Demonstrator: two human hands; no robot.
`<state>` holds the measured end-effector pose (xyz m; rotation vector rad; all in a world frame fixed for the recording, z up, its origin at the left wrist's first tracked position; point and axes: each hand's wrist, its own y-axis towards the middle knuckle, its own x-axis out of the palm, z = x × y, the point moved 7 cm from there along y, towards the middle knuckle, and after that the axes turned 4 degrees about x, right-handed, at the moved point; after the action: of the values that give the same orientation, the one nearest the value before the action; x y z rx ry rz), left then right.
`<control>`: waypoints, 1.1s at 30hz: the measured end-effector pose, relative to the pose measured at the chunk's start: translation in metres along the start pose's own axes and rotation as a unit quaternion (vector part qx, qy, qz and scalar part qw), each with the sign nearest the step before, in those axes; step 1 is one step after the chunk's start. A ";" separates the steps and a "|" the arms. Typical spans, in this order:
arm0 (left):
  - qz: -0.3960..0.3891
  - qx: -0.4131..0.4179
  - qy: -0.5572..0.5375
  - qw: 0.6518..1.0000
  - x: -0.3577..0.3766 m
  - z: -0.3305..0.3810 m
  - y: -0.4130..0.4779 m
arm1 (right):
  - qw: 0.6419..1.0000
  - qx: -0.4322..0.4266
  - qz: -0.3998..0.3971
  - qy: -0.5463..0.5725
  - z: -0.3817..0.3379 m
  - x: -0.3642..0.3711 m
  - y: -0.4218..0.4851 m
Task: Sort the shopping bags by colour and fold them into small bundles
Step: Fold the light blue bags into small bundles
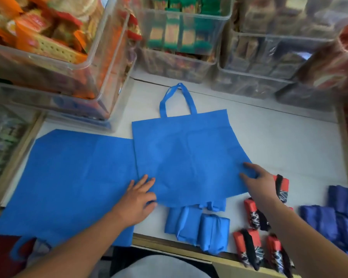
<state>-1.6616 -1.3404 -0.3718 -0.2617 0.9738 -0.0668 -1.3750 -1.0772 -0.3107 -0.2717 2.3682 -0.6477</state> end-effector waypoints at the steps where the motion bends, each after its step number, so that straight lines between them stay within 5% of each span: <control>1: 0.029 -0.001 -0.031 0.999 -0.007 0.003 -0.001 | 1.000 -0.001 0.002 -0.003 -0.002 -0.006 0.000; 5: 0.156 -0.058 -0.101 0.981 -0.059 0.009 -0.009 | 0.999 -0.011 -0.006 -0.035 -0.007 -0.029 -0.002; 12: 0.290 -0.123 -0.169 0.934 -0.131 0.017 -0.002 | 0.990 0.065 -0.103 0.071 -0.011 -0.046 -0.002; 16: 0.286 -0.157 -0.188 0.926 -0.145 0.002 0.027 | 0.985 -0.060 -0.147 -0.062 -0.028 -0.032 -0.003; 18: 0.286 -0.179 -0.174 0.925 -0.153 -0.005 0.041 | 0.989 -0.080 -0.105 -0.068 -0.042 -0.025 0.005; 21: 0.305 -0.179 -0.053 0.934 -0.167 -0.009 0.058 | 0.992 -0.075 -0.078 -0.058 -0.066 -0.002 0.026; 26: 0.180 0.029 0.128 0.975 -0.125 0.018 0.081 | 0.991 -0.056 -0.046 -0.110 -0.076 0.034 0.078; 33: 0.060 -0.001 0.232 0.971 -0.068 -0.002 0.104 | 0.976 -0.022 0.029 -0.213 -0.053 0.056 0.123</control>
<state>-1.7078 -1.2286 -0.3432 -0.1913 1.4545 -0.0146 -1.4548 -0.9717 -0.3695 -0.3230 1.9722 -0.4561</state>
